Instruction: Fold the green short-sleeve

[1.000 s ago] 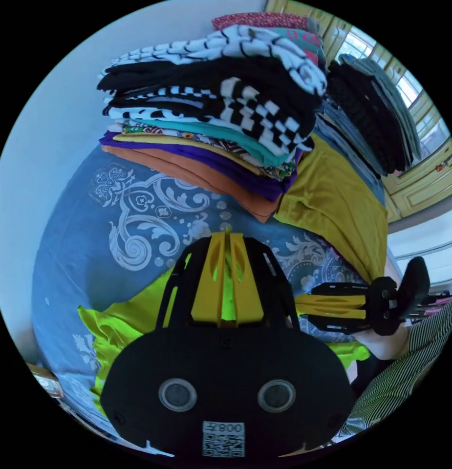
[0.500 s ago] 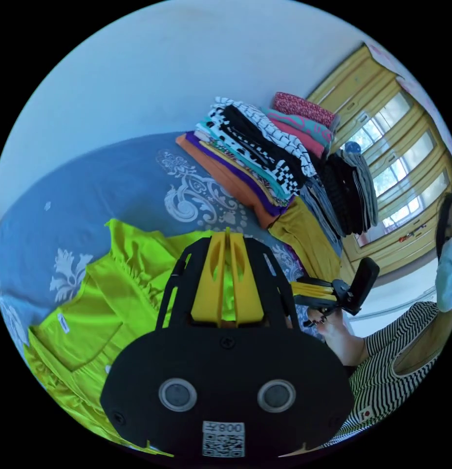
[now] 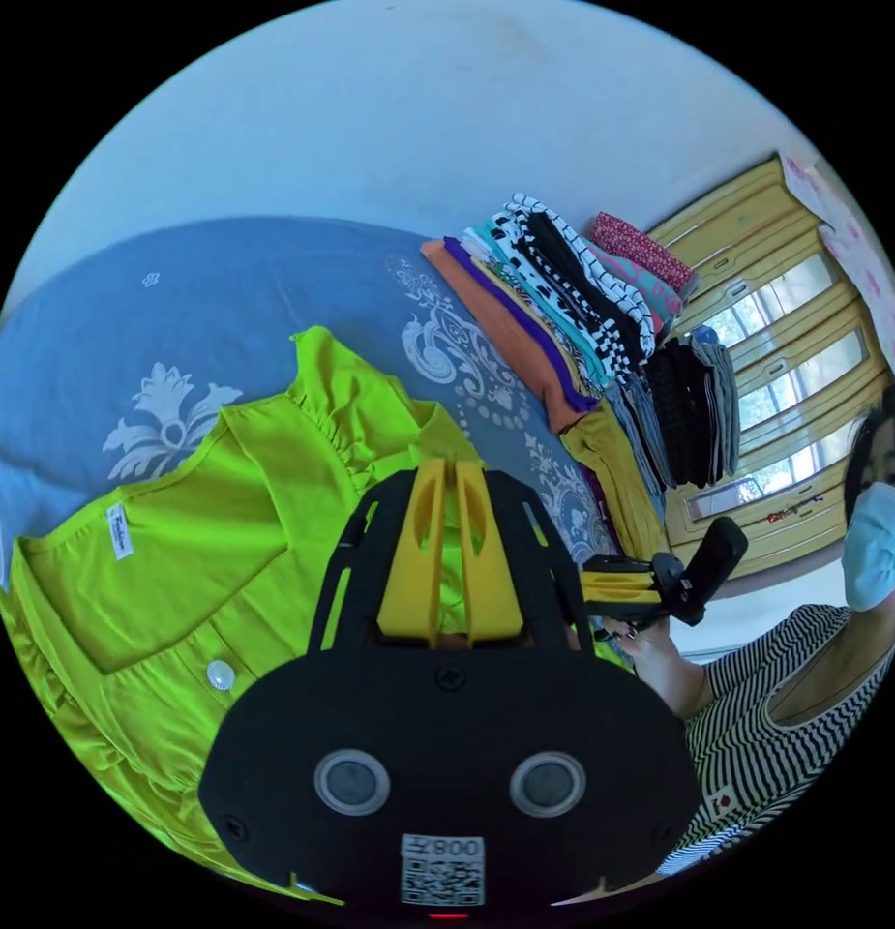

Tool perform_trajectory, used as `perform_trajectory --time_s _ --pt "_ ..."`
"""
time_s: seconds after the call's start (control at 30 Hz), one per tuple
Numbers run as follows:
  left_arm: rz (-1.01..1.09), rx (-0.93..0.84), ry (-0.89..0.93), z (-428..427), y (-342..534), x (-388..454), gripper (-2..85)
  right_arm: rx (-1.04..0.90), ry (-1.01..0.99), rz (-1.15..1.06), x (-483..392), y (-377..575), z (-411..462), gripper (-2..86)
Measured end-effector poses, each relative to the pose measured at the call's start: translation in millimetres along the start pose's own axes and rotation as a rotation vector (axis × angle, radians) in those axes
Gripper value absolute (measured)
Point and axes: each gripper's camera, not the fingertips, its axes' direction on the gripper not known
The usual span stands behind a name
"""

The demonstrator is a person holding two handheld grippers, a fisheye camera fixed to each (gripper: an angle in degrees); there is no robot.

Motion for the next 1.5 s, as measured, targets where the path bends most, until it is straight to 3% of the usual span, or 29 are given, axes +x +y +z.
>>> perform_trajectory --time_s 0.23,0.53,0.77,0.93,1.13,1.27,1.5 --pt "-0.09 0.046 0.032 0.3 12.8 -42.1 1.2 -0.07 0.019 -0.035 -13.7 -19.1 29.2 0.3" --pt "-0.056 0.078 0.019 8.1 14.4 -48.5 0.5 -0.162 0.051 -0.032 -12.4 -43.2 64.4 0.3" --pt "0.06 -0.072 -0.05 51.1 9.9 -29.2 0.3 -0.192 -0.03 0.009 6.2 -58.5 70.5 0.2" --pt "0.077 -0.126 -0.141 78.5 9.4 -28.2 0.2 -0.156 -0.088 -0.034 8.8 -70.0 57.1 0.1" --pt "0.14 -0.069 -0.126 90.8 16.0 -17.7 0.1 -0.033 0.011 0.078 43.6 -78.4 20.7 0.0" --pt "0.13 -0.129 -0.168 118.1 17.8 -23.5 0.1 -0.13 0.069 0.179 68.7 -85.5 32.8 0.0" --pt "0.164 -0.079 -0.188 137.7 29.7 -26.6 0.2 -0.079 0.077 0.184 76.1 -108.8 11.9 0.0"
